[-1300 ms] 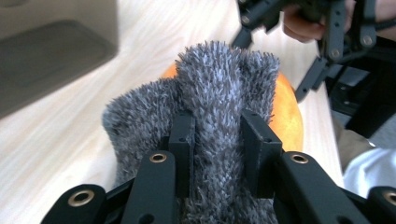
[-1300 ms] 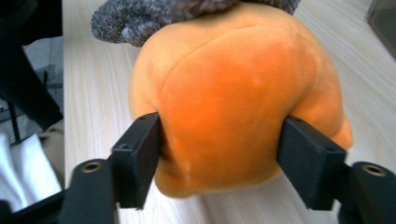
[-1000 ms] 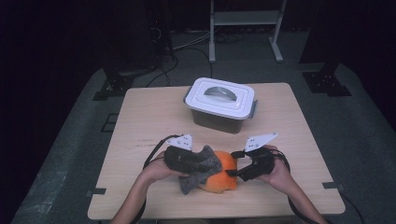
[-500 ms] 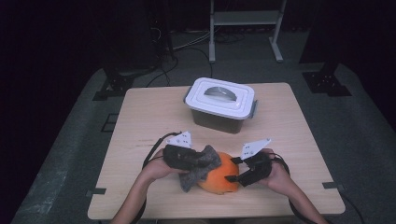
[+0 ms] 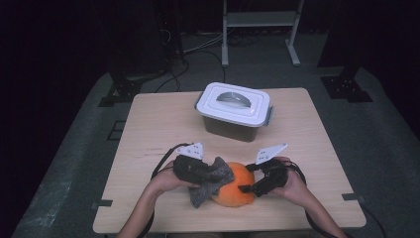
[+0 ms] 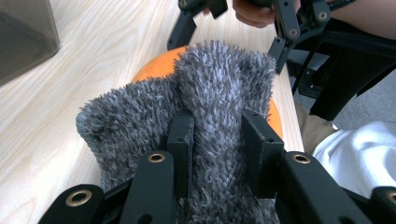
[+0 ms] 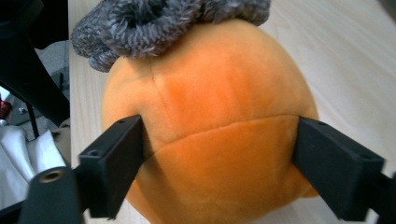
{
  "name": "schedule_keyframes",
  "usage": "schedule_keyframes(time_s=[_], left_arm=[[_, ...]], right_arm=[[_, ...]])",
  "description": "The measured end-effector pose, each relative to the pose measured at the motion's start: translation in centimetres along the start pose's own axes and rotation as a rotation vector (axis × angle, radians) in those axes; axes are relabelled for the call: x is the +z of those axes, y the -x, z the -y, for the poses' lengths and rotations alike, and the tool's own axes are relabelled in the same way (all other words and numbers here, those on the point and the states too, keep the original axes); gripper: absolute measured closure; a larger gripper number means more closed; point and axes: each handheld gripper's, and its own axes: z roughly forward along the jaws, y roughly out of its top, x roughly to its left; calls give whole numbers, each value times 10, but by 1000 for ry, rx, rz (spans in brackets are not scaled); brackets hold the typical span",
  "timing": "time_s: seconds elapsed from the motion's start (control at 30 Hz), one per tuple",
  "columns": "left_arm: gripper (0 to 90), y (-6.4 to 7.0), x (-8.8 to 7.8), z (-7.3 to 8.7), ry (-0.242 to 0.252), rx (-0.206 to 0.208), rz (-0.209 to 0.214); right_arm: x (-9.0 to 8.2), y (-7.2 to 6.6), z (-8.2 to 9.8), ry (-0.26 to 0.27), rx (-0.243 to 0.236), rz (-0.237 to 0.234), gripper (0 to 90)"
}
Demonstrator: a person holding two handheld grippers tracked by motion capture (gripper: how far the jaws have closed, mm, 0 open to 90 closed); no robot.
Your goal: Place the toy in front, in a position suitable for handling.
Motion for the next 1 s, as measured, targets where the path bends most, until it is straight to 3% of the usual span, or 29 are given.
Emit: schedule_keyframes(time_s=[0.17,0.27,0.43,0.5,0.63,0.8,0.9,1.0], left_arm=[[669,7,1,-9,40,33,-7],[669,9,4,-12,23,48,-18],[665,1,-1,-5,-14,-3,-43],[660,-5,-4,0,-14,-39,-49],[660,-11,-9,7,-30,-59,-64],[662,-9,-7,8,-36,-38,-48],[662,-8,-6,9,-30,-26,-20],[660,-6,-4,7,-32,-13,0]], right_arm=[[0,-11,-4,2,-41,54,301],[1,-17,-6,-2,-66,68,338],[-2,-12,-3,-17,-56,42,369],[-3,-10,-2,-16,-41,34,367],[-4,-11,-3,-23,-44,28,351],[-11,-8,-8,-4,-50,22,279],[-16,-2,-7,37,-17,10,239],[-11,3,-5,9,4,2,173]])
